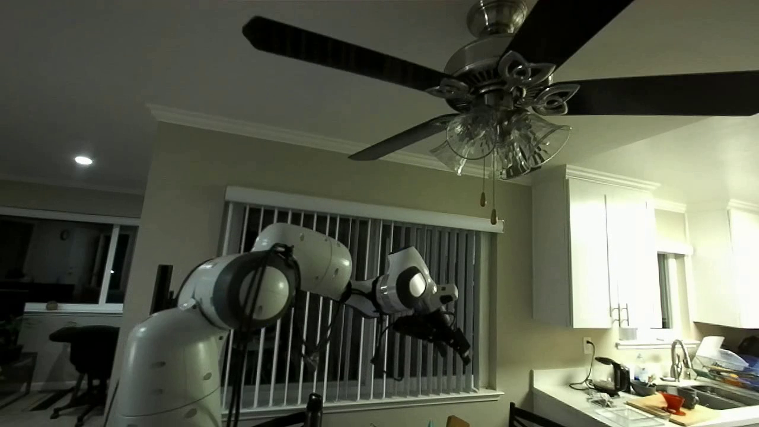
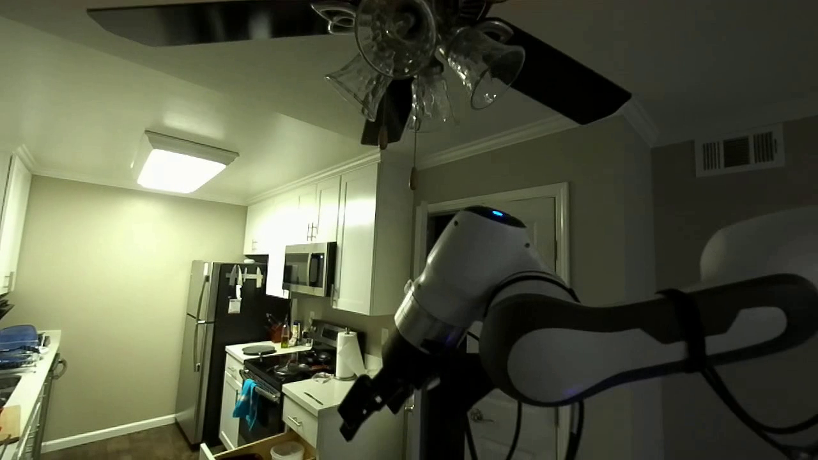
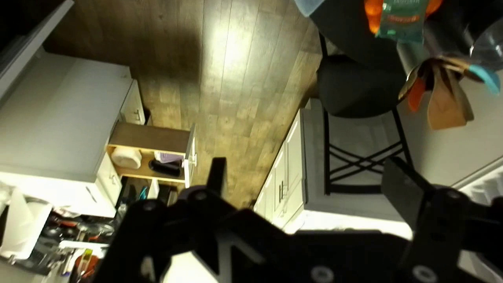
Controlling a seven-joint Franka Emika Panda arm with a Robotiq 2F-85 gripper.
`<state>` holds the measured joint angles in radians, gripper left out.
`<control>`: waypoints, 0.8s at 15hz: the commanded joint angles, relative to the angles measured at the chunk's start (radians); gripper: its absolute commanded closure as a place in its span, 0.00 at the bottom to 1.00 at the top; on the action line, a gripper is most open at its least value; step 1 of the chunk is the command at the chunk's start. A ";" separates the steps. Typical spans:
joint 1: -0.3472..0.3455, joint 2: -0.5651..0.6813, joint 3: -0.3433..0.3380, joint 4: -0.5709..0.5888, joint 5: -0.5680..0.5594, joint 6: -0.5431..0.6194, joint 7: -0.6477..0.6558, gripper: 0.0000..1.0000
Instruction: Turn on the chandelier
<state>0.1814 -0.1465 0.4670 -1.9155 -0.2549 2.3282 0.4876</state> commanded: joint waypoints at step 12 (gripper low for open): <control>0.195 0.412 -0.070 0.604 -0.375 -0.169 0.351 0.00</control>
<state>0.3767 0.2660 0.3974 -1.3106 -0.6304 2.1595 0.8390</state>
